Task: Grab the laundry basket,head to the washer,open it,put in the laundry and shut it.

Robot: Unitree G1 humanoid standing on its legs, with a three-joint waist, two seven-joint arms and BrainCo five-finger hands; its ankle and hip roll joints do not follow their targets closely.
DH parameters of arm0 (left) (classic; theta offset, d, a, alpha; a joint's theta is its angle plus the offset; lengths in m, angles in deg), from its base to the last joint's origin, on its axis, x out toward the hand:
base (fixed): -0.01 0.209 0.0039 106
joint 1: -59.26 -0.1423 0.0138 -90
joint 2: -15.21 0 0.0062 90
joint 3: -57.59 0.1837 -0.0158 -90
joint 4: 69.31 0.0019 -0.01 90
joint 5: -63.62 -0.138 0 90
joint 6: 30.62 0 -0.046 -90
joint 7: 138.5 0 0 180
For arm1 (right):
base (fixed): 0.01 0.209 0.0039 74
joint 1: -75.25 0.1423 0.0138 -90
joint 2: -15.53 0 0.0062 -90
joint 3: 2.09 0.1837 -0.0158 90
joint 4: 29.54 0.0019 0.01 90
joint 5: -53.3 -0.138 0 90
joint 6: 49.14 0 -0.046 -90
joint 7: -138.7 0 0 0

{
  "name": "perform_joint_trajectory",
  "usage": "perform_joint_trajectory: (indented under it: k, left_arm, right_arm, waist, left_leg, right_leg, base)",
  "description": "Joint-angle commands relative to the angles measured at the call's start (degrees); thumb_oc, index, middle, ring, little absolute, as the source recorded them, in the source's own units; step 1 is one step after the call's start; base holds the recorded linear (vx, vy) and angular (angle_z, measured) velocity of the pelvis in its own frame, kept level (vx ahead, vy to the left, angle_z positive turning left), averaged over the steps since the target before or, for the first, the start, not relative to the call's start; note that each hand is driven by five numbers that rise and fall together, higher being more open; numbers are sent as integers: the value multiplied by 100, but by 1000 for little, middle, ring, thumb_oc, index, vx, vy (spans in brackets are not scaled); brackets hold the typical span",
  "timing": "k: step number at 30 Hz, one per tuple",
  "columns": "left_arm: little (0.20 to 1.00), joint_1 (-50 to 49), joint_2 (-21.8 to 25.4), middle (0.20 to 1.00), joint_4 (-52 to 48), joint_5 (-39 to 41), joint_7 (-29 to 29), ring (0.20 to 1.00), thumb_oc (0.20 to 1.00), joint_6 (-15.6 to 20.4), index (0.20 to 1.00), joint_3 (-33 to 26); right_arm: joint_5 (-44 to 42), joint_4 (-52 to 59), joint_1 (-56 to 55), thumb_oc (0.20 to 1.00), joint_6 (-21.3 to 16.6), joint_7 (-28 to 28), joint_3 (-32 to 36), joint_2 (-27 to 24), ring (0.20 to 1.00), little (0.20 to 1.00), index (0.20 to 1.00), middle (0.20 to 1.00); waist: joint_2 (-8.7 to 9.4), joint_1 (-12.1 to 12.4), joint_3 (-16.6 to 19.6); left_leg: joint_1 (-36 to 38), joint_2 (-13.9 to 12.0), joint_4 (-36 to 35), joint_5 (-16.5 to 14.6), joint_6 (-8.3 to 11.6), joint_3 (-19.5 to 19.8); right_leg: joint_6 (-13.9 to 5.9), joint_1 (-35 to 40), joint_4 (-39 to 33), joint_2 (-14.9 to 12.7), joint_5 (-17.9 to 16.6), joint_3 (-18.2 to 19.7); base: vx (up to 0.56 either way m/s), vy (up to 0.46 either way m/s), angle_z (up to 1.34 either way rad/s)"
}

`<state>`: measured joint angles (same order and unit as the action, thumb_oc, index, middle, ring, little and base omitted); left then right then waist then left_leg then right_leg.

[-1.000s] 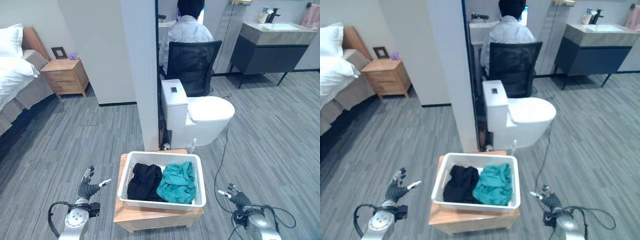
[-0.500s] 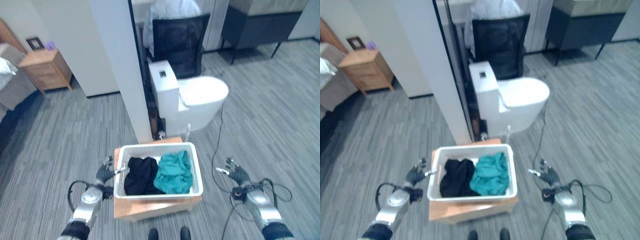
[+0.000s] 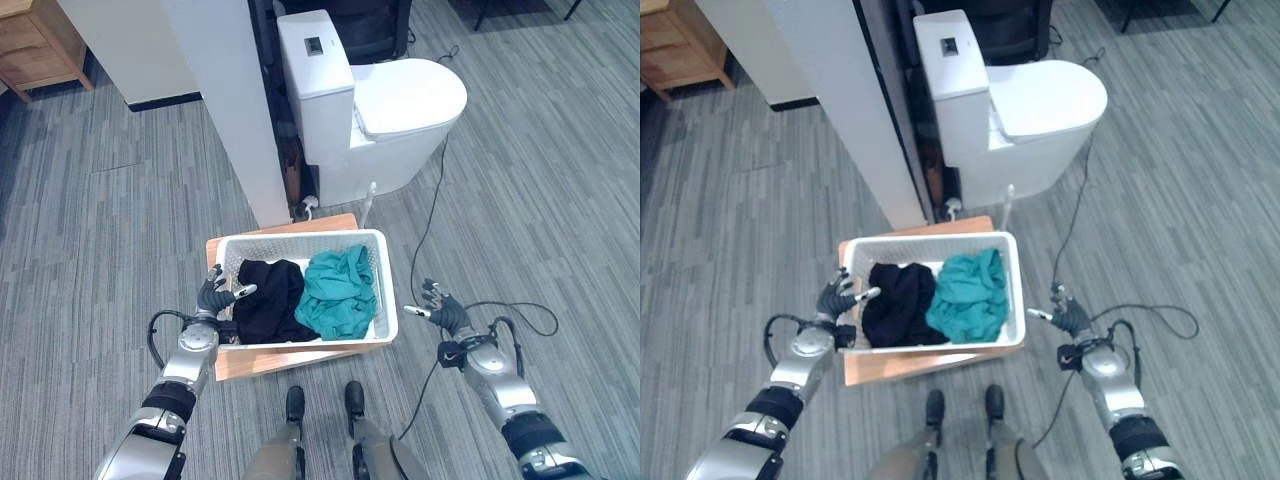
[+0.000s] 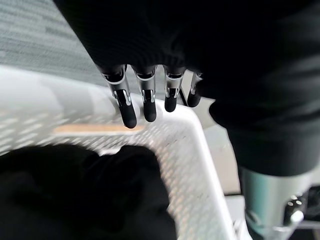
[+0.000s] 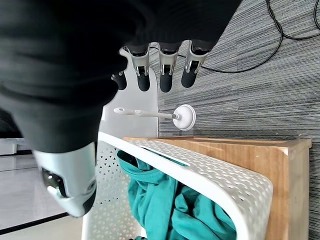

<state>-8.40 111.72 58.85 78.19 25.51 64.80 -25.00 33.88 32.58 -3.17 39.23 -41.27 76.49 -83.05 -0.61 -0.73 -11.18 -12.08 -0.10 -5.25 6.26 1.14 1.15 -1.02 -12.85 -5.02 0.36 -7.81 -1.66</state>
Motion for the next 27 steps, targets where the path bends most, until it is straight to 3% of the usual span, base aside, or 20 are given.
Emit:
perform_joint_trajectory:
  k: [1, 6, 11, 21, 27]
  left_arm:
    - [1000, 221, 329, 1000, 143, -509, -501, 1000, 1000, 477, 1000, -81]
    - [1000, 184, 631, 1000, 205, -742, -945, 1000, 1000, 480, 1000, -507]
    - [1000, 266, 730, 1000, 433, -670, -908, 1000, 1000, 400, 1000, -537]
    - [1000, 1071, 639, 1000, 2063, -360, -236, 1000, 1000, 109, 1000, 158]
    - [1000, 1512, 716, 1000, 2441, -245, -221, 1000, 1000, 121, 1000, 252]
  right_arm:
    - [-5, 166, -192, 1000, -467, -113, 41, 110, 1000, 1000, 1000, 1000]
    - [13, 48, -349, 1000, -509, -94, 101, 91, 1000, 1000, 1000, 1000]
    - [-10, 54, -286, 1000, -494, -115, 131, 53, 1000, 1000, 1000, 1000]
    - [-373, 294, 319, 1000, -534, -173, 154, -74, 1000, 1000, 1000, 1000]
    - [-395, 425, 366, 1000, -605, -195, 134, -136, 1000, 1000, 1000, 1000]
  waist:
    - [213, 82, 272]
    - [231, 57, 312]
    - [239, 34, 314]
    - [279, -27, -145]
    - [316, -63, -343]
  left_leg:
    - [-20, -253, 110, -324, 164, 177]
    - [-24, -257, 215, -402, 177, 139]
    - [-116, -263, 269, -404, 174, 126]
    - [-518, -256, 543, -358, 143, 172]
    - [-647, -274, 644, -359, 161, 191]
  right_leg:
    - [-468, -109, 134, -608, 252, -64]
    - [-466, -106, 169, -616, 279, -21]
    - [-467, -204, 209, -620, 266, -1]
    - [-478, -547, 372, -646, 191, -22]
    - [-484, -618, 392, -648, 169, -35]
  base:
    - [0, 0, 0]
    - [0, 0, 0]
    - [-7, 3, -3]
    - [-57, 7, -2]
    - [0, 0, 0]
